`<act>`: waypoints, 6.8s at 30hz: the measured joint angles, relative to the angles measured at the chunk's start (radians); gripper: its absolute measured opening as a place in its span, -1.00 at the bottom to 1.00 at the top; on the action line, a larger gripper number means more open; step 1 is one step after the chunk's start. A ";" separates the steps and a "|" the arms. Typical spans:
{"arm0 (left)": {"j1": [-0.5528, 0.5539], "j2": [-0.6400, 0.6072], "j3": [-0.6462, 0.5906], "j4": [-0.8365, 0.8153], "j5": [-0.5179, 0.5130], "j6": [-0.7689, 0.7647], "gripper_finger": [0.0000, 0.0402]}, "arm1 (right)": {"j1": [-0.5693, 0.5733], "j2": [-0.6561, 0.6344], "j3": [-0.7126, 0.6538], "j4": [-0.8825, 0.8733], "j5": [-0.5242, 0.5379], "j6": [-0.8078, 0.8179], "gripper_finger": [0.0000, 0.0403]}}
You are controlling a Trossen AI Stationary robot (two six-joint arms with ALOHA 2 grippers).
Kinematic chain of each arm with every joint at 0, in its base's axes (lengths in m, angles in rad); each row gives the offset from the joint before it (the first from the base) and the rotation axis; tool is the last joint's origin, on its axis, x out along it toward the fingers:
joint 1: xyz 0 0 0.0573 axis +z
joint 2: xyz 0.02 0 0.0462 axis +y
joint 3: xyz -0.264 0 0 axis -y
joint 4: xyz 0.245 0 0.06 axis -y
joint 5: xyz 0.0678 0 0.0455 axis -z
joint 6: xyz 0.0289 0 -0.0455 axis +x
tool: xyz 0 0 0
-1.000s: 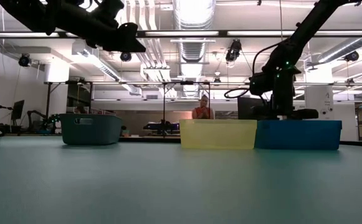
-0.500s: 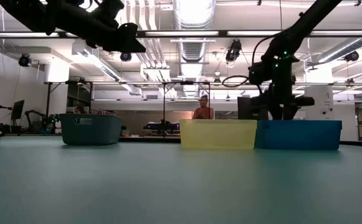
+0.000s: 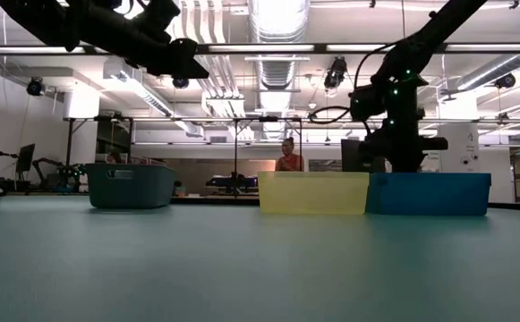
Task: Sort silverware by color (type)
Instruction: Adjust the blue spoons on the blue bin
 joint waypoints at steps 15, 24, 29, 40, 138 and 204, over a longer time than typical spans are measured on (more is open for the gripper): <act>0.208 0.001 0.005 0.045 0.000 0.085 -0.13 | 0.127 0.000 -0.039 -0.006 0.020 0.168 -0.96; 0.249 0.001 0.010 0.092 0.001 0.108 -0.13 | 0.119 0.002 -0.100 0.048 0.210 0.225 -0.96; 0.250 0.001 0.010 0.091 0.001 0.111 -0.13 | 0.097 0.002 -0.101 0.177 0.226 0.178 -0.96; 0.250 0.001 0.009 0.091 0.001 0.115 -0.13 | 0.096 0.032 -0.126 0.192 0.217 0.190 -0.96; 0.261 0.007 0.006 0.034 -0.097 0.133 -0.13 | 0.031 0.096 -0.126 0.163 0.125 0.455 -0.93; 0.261 0.008 0.006 0.034 -0.096 0.133 -0.13 | 0.030 0.036 -0.119 0.059 0.201 0.383 -0.94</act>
